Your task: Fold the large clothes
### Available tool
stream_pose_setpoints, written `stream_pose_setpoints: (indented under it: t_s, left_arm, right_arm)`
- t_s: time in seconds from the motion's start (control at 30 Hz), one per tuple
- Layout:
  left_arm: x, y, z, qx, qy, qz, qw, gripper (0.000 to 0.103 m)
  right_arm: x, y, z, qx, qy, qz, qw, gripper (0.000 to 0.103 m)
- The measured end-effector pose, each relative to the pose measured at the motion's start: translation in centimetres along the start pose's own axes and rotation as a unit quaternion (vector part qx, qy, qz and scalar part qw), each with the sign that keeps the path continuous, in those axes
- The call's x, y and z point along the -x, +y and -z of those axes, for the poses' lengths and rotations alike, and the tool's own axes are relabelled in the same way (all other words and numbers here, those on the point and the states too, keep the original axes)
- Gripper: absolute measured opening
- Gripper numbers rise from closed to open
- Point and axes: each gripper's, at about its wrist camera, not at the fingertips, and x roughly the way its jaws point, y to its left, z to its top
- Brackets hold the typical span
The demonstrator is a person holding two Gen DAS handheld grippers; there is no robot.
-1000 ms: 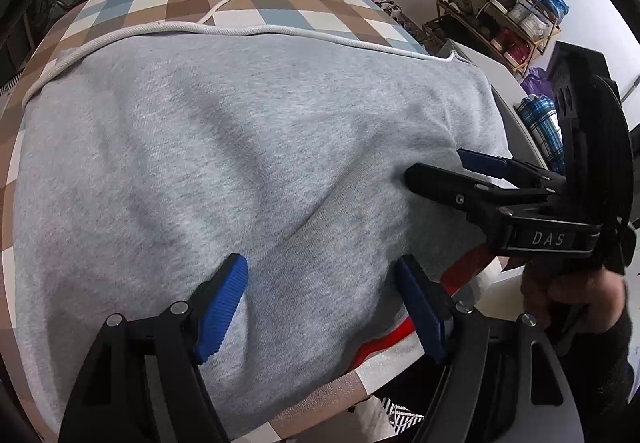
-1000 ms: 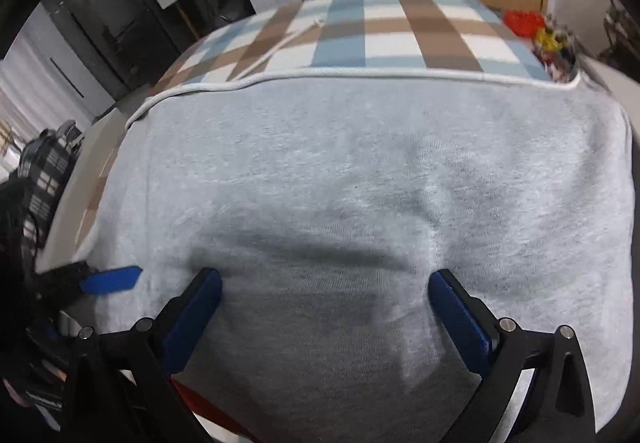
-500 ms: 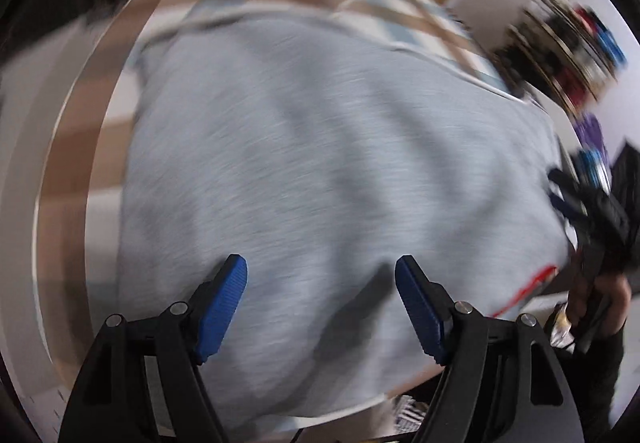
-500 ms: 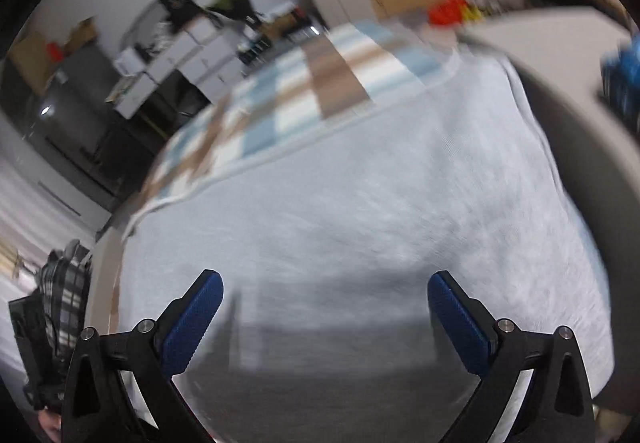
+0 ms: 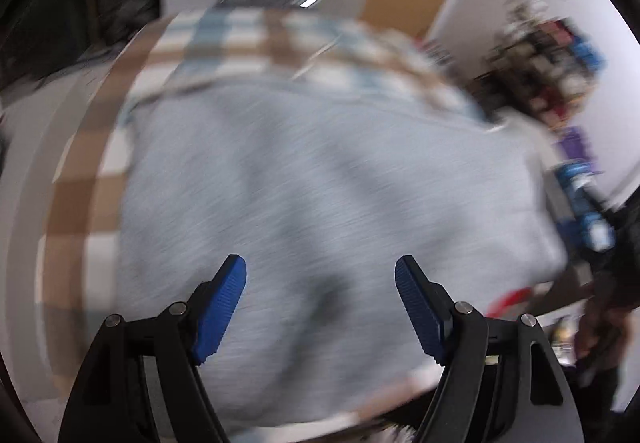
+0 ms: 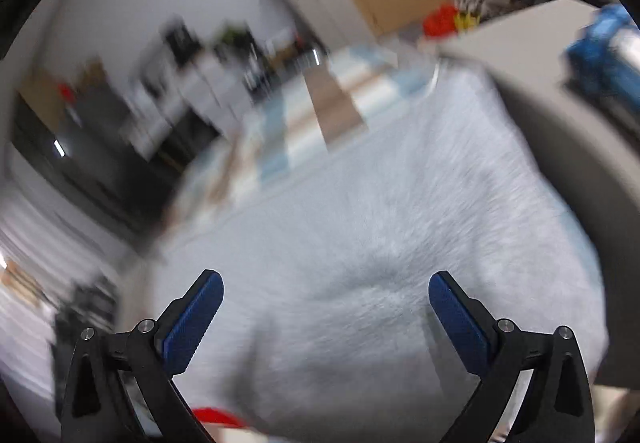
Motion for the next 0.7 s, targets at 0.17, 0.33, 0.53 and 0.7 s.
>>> stream_pose_setpoints:
  t_s: [0.17,0.33,0.53,0.7]
  left_arm:
    - [0.4,-5.0,-0.6,-0.032,-0.013,0.109,0.9935,0.073]
    - [-3.6,-8.3,0.1,-0.062,0.043,0.099,0.9922,0.073]
    - [-3.6,-9.2,0.5,-0.091,0.042,0.056,0.9934,0.073]
    - [-4.8,-8.8,0.6,-0.079,0.061,0.046,0.9939,0.073]
  right_arm:
    - [4.0,-7.0,3.2,-0.208,-0.025,-0.043,0.977,0.103]
    - [3.8,-10.4,4.1,-0.284,-0.001,-0.061,0.957,0.103]
    - [2.5,-10.2,4.4,-0.291,0.032,-0.068,0.954,0.103]
    - [0.6,-9.0,4.4,-0.262,0.082,-0.047,0.960,0.103]
